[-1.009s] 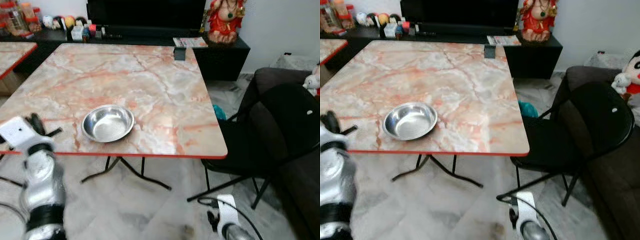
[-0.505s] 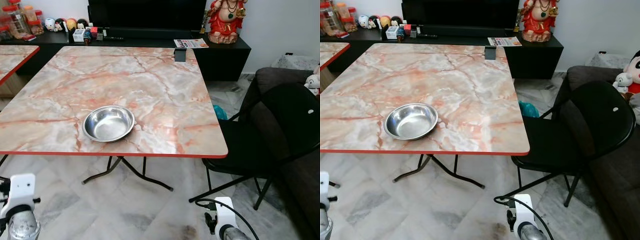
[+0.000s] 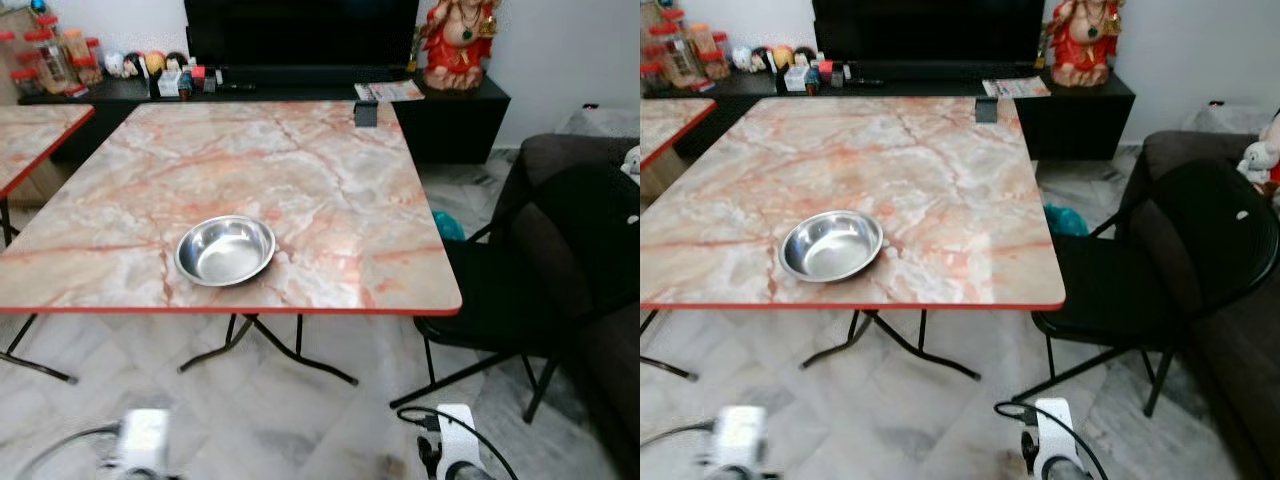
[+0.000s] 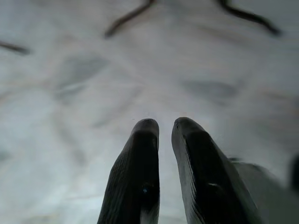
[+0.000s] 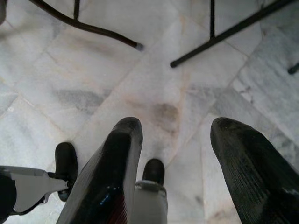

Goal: Setting the table

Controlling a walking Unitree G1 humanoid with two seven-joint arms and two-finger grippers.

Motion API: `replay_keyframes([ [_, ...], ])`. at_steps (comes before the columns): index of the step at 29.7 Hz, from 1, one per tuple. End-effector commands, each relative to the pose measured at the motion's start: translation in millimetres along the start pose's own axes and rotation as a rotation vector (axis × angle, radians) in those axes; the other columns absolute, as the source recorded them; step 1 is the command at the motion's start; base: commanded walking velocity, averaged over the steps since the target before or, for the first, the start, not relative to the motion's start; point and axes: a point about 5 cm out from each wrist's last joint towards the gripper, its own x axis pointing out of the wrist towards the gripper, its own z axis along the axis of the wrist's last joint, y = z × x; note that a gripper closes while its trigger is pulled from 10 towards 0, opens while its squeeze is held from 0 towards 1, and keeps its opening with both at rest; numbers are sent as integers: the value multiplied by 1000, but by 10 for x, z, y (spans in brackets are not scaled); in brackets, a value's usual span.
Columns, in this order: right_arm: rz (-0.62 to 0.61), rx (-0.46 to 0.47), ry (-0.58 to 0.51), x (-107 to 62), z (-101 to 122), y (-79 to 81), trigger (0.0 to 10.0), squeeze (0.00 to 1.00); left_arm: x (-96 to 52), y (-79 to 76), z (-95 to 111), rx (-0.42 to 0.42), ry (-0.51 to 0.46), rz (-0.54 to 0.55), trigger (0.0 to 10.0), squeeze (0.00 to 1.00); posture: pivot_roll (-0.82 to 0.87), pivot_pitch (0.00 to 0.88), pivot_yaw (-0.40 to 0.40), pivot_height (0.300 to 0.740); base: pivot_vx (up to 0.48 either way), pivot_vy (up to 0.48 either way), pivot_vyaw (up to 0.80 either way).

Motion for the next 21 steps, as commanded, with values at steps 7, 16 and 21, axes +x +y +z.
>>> replay_keyframes([
  [7,-54,37,10,-32,-88,-120,10000,0,42,-293,17,-61,58,-96,10000,0,-150,0,63,732,0,0,0],
  [16,-69,50,-10,-30,-39,-185,10000,0,22,-412,-84,-185,122,-85,10000,0,-219,0,80,732,0,0,0],
  [21,-66,50,-15,-29,-34,-169,10000,0,25,-419,-81,-184,129,-83,10000,0,-210,0,77,732,0,306,0],
])
